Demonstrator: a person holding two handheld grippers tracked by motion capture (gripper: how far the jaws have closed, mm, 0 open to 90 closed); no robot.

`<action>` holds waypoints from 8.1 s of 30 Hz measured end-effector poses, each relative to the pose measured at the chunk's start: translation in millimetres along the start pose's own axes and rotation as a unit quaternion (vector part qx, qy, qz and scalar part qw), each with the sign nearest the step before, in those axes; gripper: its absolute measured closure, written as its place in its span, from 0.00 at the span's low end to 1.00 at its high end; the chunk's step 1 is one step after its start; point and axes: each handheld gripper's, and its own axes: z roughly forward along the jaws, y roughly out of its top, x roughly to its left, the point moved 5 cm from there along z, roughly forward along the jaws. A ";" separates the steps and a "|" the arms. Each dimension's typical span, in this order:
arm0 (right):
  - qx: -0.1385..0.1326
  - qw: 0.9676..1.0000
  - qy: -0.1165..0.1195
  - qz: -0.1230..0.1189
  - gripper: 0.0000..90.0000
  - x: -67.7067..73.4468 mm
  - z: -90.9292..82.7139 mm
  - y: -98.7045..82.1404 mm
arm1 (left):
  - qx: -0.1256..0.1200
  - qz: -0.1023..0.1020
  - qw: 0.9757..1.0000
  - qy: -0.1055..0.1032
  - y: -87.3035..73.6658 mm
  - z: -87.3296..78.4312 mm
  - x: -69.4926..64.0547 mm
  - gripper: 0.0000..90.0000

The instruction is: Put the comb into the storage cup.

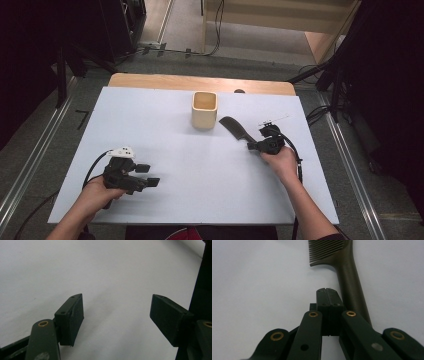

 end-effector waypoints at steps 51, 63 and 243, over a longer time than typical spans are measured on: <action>-0.076 0.993 0.058 -0.072 0.28 33.7 -63.6 -101.9 | -0.004 0.002 1.000 0.002 1.1 0.2 -1.3 0.31; -0.060 0.994 0.067 -0.069 0.28 32.0 -57.2 -90.1 | 0.000 0.003 1.000 0.001 1.2 2.0 -1.8 0.31; -0.130 0.989 0.055 0.032 0.78 -25.3 -54.2 -17.8 | -0.010 0.000 1.000 -0.001 8.4 2.7 -0.4 0.31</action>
